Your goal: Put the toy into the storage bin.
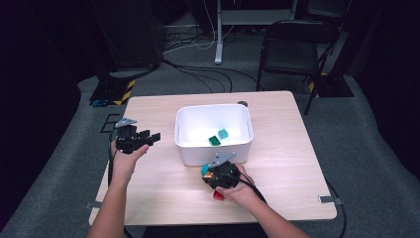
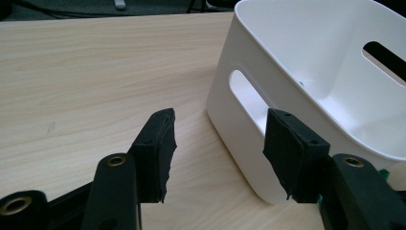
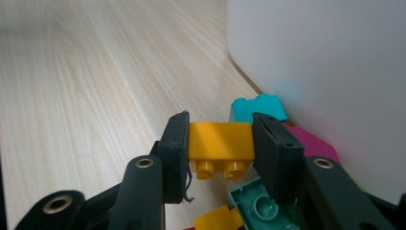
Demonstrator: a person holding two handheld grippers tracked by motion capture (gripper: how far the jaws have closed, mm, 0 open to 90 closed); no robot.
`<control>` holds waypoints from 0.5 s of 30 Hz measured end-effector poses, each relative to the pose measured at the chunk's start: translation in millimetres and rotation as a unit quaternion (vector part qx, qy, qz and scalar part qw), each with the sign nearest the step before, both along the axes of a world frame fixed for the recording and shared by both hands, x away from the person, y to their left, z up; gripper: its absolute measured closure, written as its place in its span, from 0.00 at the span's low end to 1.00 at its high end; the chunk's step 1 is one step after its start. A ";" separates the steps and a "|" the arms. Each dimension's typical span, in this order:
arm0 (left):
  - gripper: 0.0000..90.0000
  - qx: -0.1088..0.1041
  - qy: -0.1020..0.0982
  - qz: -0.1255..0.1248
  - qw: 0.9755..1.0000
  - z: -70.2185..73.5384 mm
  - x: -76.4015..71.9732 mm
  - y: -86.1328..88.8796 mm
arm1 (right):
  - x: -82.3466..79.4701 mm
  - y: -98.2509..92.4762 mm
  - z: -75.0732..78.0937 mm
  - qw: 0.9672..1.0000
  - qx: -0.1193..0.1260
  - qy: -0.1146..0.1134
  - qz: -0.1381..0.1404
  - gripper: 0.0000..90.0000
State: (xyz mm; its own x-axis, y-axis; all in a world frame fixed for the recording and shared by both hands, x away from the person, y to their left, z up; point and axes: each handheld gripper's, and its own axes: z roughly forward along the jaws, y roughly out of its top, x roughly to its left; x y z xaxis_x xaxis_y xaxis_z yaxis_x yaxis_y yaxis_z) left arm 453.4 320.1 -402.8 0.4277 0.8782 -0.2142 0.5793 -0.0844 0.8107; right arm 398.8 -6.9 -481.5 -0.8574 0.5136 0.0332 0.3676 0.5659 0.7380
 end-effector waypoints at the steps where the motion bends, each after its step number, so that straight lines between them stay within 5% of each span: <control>1: 0.49 0.000 0.000 0.000 1.000 -0.1 0.1 -0.1 | -0.6 -0.3 2.1 1.000 0.004 0.002 -0.002 0.65; 15: 0.49 -0.002 0.001 0.000 1.000 0.0 0.8 -0.4 | -7.3 -11.3 33.4 1.000 0.018 0.008 0.010 0.65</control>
